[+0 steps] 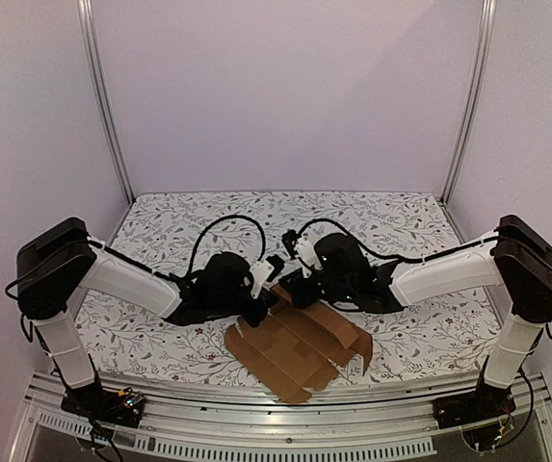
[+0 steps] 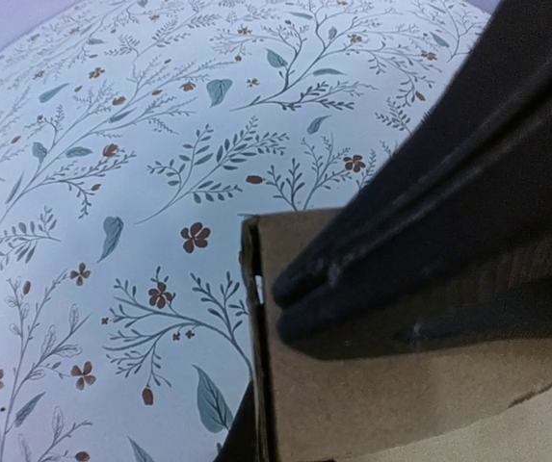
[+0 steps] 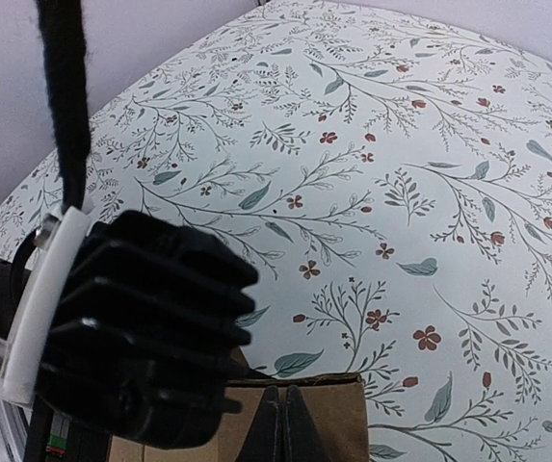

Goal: Fold the paper box

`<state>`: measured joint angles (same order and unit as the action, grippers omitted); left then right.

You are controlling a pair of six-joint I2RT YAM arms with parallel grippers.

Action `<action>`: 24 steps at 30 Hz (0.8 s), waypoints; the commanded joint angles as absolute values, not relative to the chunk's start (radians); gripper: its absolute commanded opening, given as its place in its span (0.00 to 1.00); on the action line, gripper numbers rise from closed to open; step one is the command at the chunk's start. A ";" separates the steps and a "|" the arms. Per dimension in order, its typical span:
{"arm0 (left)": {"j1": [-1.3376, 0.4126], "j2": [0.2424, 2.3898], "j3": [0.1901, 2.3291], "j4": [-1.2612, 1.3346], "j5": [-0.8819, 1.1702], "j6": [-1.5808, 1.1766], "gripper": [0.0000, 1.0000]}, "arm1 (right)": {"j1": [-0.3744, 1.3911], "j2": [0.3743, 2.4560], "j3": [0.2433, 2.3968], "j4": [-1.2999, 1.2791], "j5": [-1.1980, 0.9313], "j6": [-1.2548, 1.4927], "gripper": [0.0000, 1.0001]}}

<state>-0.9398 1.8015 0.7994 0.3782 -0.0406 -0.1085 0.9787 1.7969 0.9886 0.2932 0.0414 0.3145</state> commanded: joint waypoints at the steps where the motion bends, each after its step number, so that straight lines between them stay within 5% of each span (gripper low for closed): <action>1: -0.967 1.816 0.780 0.431 -0.062 -0.125 0.02 | 0.972 1.832 1.003 0.307 0.026 0.330 0.00; 12: -0.977 1.840 0.758 0.493 -0.112 -0.145 0.28 | 0.972 1.823 0.966 0.308 0.021 0.335 0.00; 24: -0.979 1.874 0.722 0.580 -0.131 -0.178 0.35 | 0.972 1.834 0.950 0.314 0.012 0.349 0.00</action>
<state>-0.9623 1.8488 0.7418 0.5190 -0.1173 -0.1589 0.9783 1.8114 0.9737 0.3370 0.0219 0.3344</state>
